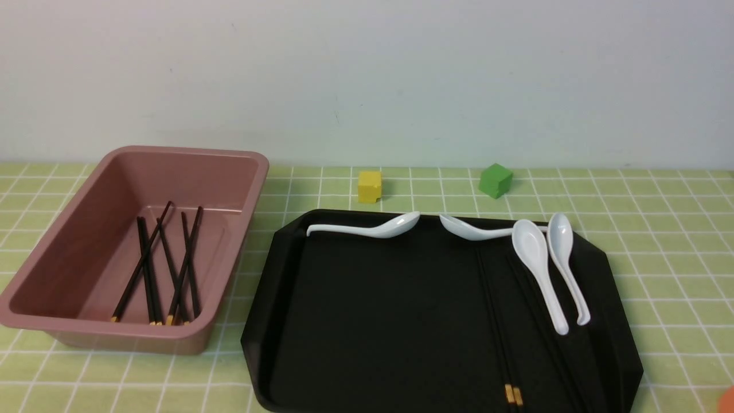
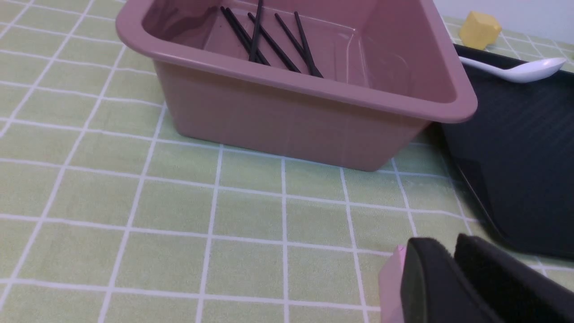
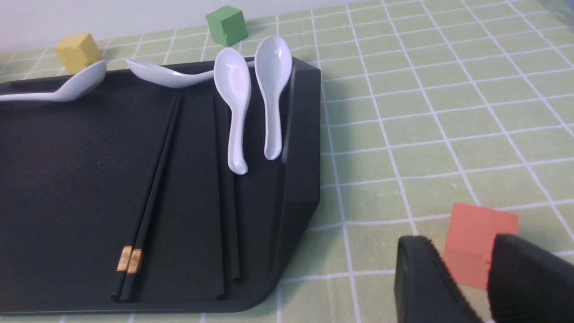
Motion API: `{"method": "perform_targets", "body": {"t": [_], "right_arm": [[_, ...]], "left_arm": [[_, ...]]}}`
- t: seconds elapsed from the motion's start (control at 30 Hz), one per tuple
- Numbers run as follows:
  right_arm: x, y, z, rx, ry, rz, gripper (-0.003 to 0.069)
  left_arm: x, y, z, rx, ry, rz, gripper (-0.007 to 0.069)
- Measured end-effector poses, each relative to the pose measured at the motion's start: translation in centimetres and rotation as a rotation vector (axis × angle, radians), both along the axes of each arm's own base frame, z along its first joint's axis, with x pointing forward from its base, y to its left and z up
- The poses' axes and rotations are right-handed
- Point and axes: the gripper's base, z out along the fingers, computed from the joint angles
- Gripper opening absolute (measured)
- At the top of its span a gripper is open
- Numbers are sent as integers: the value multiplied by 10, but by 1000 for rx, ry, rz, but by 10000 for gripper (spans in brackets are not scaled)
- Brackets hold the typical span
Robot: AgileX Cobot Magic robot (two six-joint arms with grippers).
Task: On green tablecloth take chopsticks from black tray and put them in box.
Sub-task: 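Move the gripper over the chopsticks on the black tray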
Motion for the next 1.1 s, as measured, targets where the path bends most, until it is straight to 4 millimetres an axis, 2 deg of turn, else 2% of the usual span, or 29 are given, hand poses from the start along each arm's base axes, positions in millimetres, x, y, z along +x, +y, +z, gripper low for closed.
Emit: {"method": "perform_targets", "body": {"t": [0.2,0.23,0.43,0.5,0.83,0.9,0.97,1.0,1.03,1.07,1.1], "right_arm": [[0,0,0,11,-1,-1,240],[0,1,1,50,-5,-3,240],[1,11,4,586,-18,-40,240],[1,13,5,673,-26,-43,240],[3,13,14,835,-93,-47,240],[2,12,27,824,-161,-33,235],[0,10,55,762,-261,-3,210],[0,10,61,743,-269,0,203],[1,10,80,655,-288,17,170],[2,10,86,628,-286,22,160],[8,11,102,521,-247,39,118]], "left_arm": [[0,0,0,0,0,0,97],[0,0,0,0,0,0,99],[0,0,0,0,0,0,104],[0,0,0,0,0,0,106],[0,0,0,0,0,0,113],[0,0,0,0,0,0,114],[0,0,0,0,0,0,113],[0,0,0,0,0,0,113],[0,0,0,0,0,0,116],[0,0,0,0,0,0,116],[0,0,0,0,0,0,119]]}}
